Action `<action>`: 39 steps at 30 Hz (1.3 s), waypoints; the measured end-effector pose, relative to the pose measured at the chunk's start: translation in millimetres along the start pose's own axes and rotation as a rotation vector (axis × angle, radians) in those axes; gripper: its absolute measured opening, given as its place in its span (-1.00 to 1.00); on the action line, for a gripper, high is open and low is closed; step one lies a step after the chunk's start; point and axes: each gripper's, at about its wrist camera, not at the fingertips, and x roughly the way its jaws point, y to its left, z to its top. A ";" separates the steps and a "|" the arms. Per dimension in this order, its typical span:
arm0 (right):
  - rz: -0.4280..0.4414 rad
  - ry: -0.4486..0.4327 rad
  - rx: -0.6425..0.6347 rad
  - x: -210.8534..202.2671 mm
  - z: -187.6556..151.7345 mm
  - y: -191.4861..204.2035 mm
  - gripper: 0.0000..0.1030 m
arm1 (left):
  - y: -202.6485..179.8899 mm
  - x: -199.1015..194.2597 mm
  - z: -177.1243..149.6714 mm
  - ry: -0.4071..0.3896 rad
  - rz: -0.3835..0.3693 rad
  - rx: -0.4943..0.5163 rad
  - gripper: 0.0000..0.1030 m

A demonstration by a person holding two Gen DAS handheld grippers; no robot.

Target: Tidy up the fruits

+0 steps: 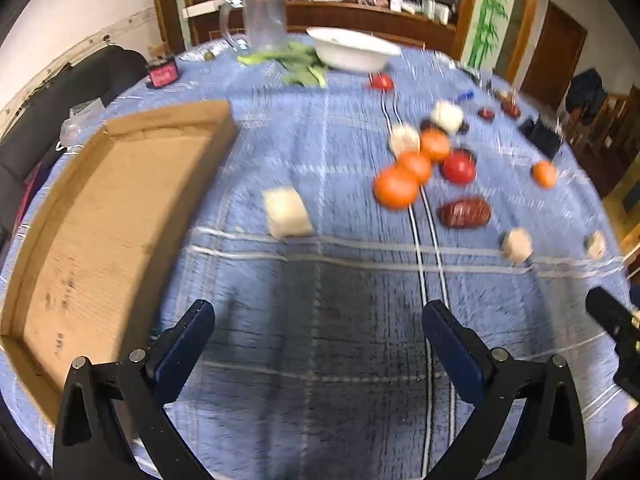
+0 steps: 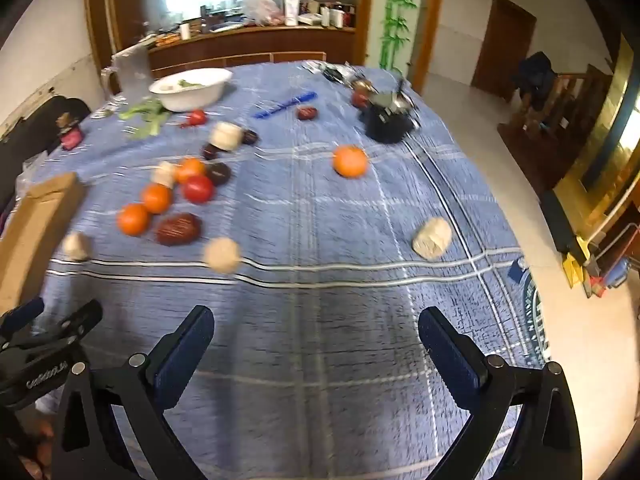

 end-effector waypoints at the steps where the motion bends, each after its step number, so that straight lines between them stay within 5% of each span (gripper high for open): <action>1: 0.009 -0.003 -0.006 -7.2 2.6 5.7 0.99 | 4.6 -6.9 2.3 0.000 -0.011 -0.010 1.00; 16: 0.027 -0.046 0.029 -52.0 -12.0 28.9 0.99 | 28.0 -73.6 -0.4 -0.140 0.049 0.019 1.00; 39: -0.007 -0.081 0.010 -61.8 -18.0 32.1 0.99 | 21.0 -82.6 -0.7 -0.168 0.033 0.055 1.00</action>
